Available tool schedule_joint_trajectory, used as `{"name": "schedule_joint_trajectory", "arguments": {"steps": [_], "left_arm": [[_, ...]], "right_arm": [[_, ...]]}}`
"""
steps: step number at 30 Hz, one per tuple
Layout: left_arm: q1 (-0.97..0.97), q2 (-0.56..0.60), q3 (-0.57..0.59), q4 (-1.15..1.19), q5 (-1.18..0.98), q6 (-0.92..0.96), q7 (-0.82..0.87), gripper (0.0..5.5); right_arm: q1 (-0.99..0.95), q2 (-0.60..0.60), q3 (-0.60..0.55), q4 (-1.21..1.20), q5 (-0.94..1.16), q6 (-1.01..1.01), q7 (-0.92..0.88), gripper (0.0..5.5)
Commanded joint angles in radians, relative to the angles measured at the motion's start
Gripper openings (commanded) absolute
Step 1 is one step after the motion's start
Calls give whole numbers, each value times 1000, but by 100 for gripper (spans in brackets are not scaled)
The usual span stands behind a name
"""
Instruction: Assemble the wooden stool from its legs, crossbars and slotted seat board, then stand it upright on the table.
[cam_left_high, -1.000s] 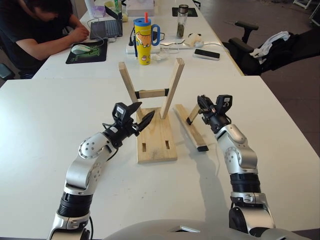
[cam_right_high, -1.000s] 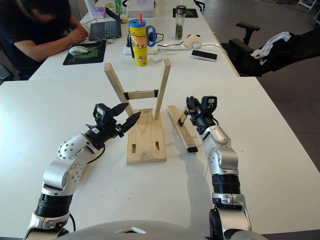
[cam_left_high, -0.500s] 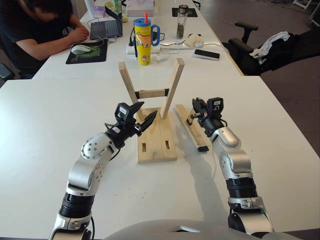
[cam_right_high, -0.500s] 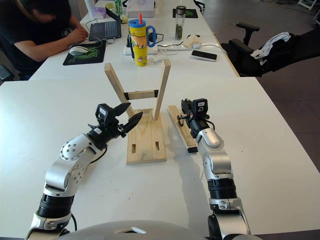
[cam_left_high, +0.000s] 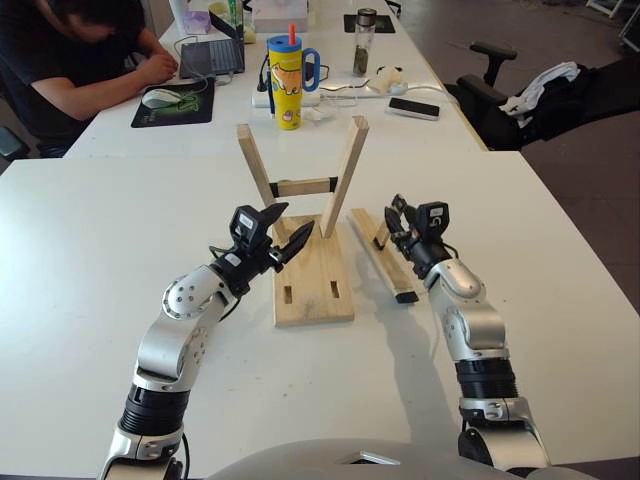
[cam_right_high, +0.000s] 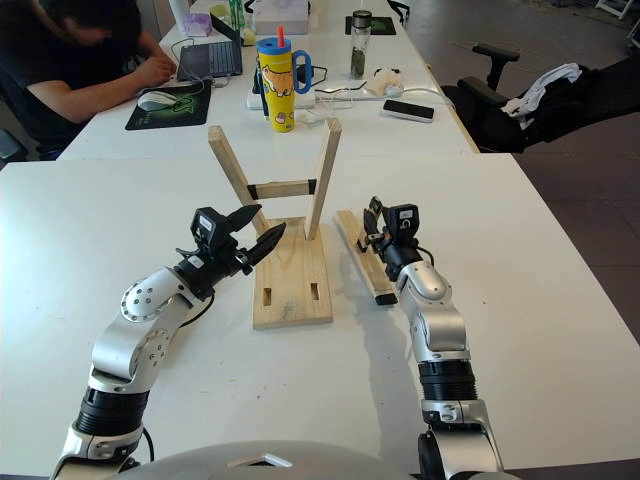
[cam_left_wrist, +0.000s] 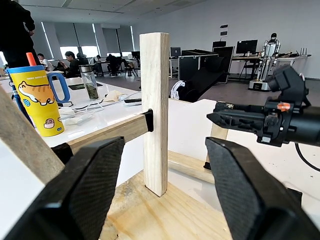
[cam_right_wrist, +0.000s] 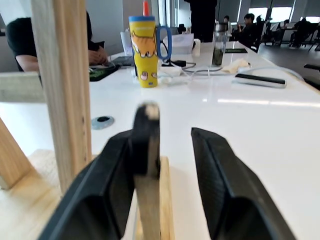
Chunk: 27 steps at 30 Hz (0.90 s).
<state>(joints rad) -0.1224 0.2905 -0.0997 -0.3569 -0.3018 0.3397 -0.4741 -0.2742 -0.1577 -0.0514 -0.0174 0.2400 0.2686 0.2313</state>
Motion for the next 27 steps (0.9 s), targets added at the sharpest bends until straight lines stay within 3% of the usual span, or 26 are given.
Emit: {"name": "schedule_joint_trajectory", "arguments": {"steps": [1,3,8,15,17,23,27], "left_arm": [[10,3,0,4,10,-9,-1,298],[17,-1,-2,0,11,-8,4,298],[17,-11,-9,-1,14,-9,13,298],[21,-11,-14,0,18,-12,13,298],[12,-7,-10,4,14,-9,8,298],[-13,-7,-8,17,11,-7,0,298],[-1,-19,9,15,-3,2,15,298]], "right_arm": [[-48,-7,-30,-95,42,26,7,176],[-90,-9,-48,-136,61,42,-4,176],[-229,-15,-120,-154,116,45,-40,109],[-372,0,-101,-23,103,16,-29,3],[-385,4,-98,18,94,-4,-29,3],[-246,39,-79,293,35,40,-79,3],[-131,43,-1,413,-3,81,-8,3]]}}
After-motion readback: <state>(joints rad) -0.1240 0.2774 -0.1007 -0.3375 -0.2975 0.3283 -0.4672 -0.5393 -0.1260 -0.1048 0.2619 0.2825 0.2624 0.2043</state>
